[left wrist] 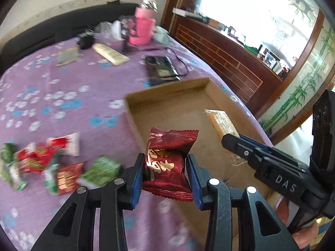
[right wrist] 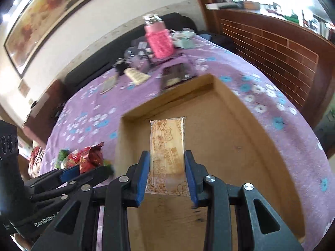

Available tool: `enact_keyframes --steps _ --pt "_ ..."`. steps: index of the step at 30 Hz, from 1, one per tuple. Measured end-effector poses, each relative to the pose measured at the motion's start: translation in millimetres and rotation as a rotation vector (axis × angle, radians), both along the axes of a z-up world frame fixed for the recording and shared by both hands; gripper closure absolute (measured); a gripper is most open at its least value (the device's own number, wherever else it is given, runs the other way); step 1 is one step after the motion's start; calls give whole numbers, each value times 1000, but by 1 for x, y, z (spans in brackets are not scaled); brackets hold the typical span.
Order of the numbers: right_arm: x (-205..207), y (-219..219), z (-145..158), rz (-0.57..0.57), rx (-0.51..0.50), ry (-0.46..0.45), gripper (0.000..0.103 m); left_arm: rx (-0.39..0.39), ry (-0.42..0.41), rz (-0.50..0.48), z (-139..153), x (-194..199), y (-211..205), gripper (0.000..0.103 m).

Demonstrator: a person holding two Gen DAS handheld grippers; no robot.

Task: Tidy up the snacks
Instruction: 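Carry both packets into the cardboard box and open both grippers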

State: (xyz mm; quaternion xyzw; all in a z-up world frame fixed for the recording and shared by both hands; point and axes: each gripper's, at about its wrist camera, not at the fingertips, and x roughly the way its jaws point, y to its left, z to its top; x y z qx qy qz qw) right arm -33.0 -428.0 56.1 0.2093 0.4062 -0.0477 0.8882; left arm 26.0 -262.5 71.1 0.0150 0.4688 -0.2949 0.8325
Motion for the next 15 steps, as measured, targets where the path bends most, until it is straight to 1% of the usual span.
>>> enact_keyframes --steps 4,8,15 --pt "-2 -20 -13 -47 0 45 71 23 47 -27 -16 2 -31 62" --pt "-9 -31 -22 -59 6 80 71 51 63 -49 -27 -3 -46 63" --pt "-9 -38 -30 -58 16 101 71 83 64 -56 -37 -5 -56 63"
